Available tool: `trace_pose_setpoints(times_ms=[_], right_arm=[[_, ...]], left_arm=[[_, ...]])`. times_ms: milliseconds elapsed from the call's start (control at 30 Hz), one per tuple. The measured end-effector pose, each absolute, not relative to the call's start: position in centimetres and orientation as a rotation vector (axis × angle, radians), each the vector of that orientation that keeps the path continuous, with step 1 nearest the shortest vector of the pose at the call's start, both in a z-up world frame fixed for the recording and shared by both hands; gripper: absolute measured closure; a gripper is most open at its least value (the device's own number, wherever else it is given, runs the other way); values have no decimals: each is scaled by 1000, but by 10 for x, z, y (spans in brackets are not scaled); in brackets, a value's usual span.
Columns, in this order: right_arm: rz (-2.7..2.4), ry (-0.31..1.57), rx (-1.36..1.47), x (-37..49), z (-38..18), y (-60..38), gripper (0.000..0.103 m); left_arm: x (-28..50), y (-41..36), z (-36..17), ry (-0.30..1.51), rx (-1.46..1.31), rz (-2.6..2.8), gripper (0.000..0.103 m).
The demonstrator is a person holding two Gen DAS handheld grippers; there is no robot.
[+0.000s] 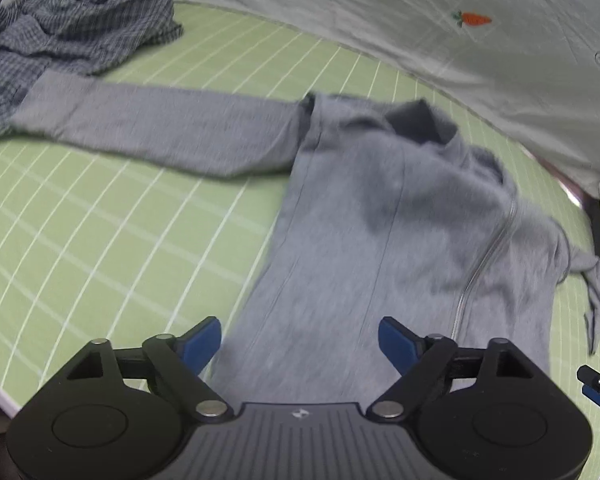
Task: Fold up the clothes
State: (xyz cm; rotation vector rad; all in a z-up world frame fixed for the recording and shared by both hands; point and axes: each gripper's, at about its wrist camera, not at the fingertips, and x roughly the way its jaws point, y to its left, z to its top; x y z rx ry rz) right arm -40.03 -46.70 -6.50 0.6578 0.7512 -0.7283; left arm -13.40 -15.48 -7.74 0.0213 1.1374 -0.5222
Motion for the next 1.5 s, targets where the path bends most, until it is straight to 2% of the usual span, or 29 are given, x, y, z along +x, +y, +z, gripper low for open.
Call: trace_pose_setpoints(times_ms=[67, 367, 533, 600, 633, 667, 700, 733, 767, 933, 1033, 1200, 1333, 1400, 1500], right_arm=[[-783, 731, 647, -402, -63, -493, 39], [-1048, 680, 607, -405, -76, -627, 39], [-1134, 666, 669, -408, -91, -688, 39], [-1125, 671, 678, -408, -97, -700, 44], [-1119, 682, 671, -408, -100, -702, 51], [-1112, 692, 655, -407, -102, -704, 60], [-1106, 701, 623, -406, -102, -703, 65], [-1100, 709, 590, -406, -102, -701, 79], [-1093, 718, 558, -405, -101, -700, 86], [-1232, 719, 204, -411, -70, -681, 96], [-1335, 704, 13, -426, -55, -662, 96], [-1309, 868, 170, -460, -87, -651, 87], [-1305, 819, 290, -474, -91, -649, 64], [-1285, 810, 310, -474, -91, -655, 63], [-1255, 796, 340, -473, -91, -664, 55]], left_arm=[[-123, -171, -82, 1146, 30, -516, 10], [-91, -241, -116, 1257, 134, -523, 10], [-84, -257, -126, 1278, 185, -485, 0], [-86, -261, -127, 1271, 215, -477, 0], [-88, -263, -128, 1269, 232, -475, 0], [-89, -265, -129, 1266, 252, -474, 0], [-91, -267, -130, 1261, 275, -475, 0], [-93, -268, -130, 1256, 298, -477, 0], [-96, -270, -131, 1250, 319, -477, 0], [-108, -275, -135, 1207, 386, -461, 0], [-112, -273, -135, 1195, 368, -448, 0], [-111, -279, -135, 1215, 336, -410, 0], [-110, -283, -134, 1221, 339, -408, 0], [-109, -285, -134, 1227, 341, -408, 0], [-109, -286, -133, 1232, 343, -407, 0]])
